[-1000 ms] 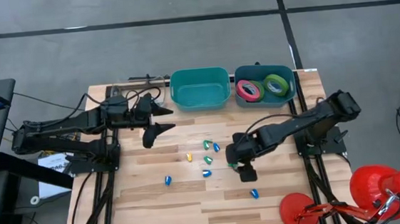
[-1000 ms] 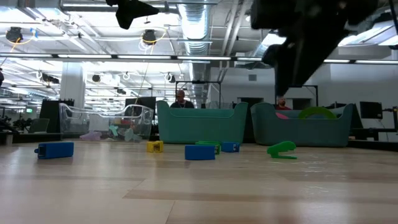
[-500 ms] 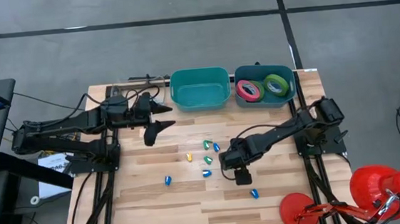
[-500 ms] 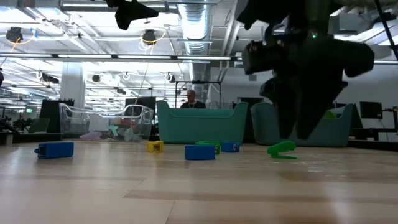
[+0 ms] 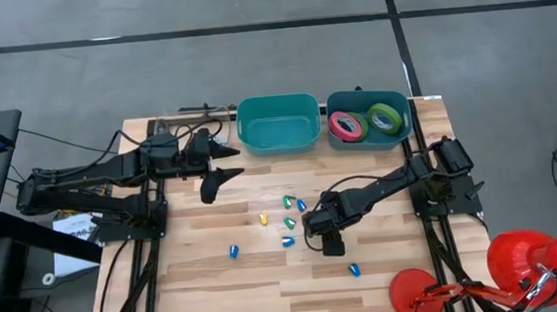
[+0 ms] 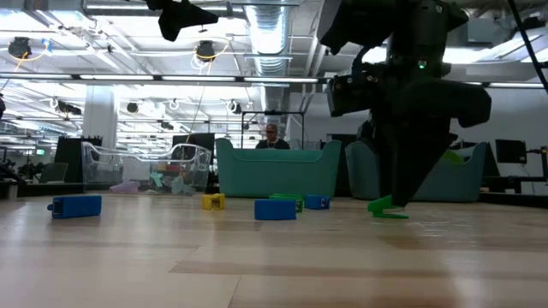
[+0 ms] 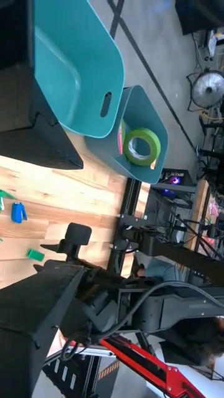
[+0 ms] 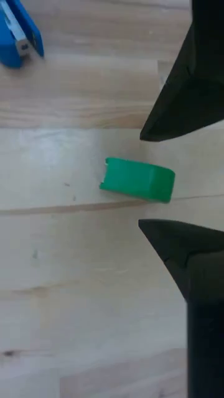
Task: Pick and place Stapler, Stapler remover, tape
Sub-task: Put the green stapler into the green bin
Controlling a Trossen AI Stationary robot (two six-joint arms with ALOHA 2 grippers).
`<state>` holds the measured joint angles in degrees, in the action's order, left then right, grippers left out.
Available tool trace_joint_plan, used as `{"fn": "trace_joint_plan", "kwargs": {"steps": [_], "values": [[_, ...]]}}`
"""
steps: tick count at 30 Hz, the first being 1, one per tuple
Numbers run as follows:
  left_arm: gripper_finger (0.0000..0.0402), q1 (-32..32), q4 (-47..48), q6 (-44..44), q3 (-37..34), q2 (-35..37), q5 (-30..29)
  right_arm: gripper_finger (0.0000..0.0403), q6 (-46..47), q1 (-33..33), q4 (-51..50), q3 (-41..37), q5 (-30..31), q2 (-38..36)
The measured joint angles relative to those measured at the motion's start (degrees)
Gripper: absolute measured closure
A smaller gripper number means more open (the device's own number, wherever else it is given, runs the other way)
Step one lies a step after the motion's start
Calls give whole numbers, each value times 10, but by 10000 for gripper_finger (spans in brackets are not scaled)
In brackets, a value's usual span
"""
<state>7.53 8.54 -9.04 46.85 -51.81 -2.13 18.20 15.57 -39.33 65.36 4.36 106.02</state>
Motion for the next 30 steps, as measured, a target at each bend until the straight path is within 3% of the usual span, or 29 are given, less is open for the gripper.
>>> {"fn": "trace_joint_plan", "kwargs": {"steps": [14, 24, 30], "values": [[147, 0, 0, -2, 0, 0, 0, 331, 9, -12, 9, 0, -17, 2], [147, 0, 0, -2, 0, 0, 0, 330, 13, -14, 8, 0, -31, 0], [147, 0, 0, -2, 0, 0, 0, 331, 23, -27, 8, 0, -31, -38]]}}
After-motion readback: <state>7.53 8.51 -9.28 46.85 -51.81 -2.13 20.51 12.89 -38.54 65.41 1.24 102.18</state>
